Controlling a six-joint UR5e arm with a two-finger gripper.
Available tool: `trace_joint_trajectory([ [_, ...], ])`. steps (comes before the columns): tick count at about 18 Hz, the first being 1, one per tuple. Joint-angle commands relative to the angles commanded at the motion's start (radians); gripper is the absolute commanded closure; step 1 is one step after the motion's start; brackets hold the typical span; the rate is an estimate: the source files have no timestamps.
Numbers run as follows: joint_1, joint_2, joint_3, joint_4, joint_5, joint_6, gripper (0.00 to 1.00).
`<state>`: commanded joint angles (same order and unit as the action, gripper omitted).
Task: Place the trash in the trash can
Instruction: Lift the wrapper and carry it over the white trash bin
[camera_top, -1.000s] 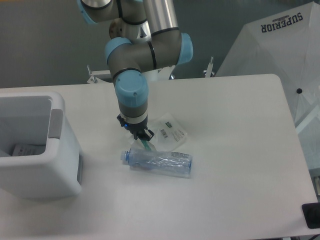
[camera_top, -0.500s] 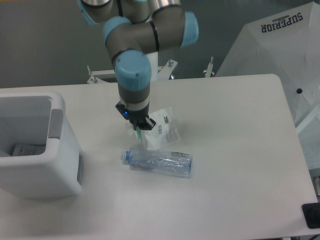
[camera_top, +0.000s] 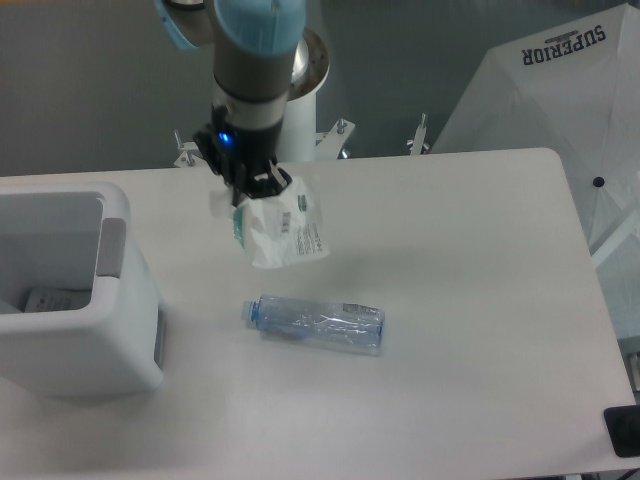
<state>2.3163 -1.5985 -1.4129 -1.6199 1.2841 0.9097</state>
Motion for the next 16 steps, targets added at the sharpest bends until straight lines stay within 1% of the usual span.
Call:
trace_joint_trajectory([
  [4,0.002,0.008,0.055,0.002,-0.066,-0.012,1.00],
  [5,0.003,0.009,0.067,0.012,-0.081,-0.024,1.00],
  [6,0.005,0.009,0.072,0.037,-0.098,-0.034,1.00],
  [8,0.003,0.014,0.075,0.107,-0.144,-0.060,1.00],
  [12,-0.003,0.029,0.080,0.230,-0.278,-0.178,1.00],
  [15,-0.006,0.034,0.084,0.274,-0.353,-0.216,1.00],
  [16,-0.008,0.035,0.084,0.278,-0.379,-0.227,1.00],
])
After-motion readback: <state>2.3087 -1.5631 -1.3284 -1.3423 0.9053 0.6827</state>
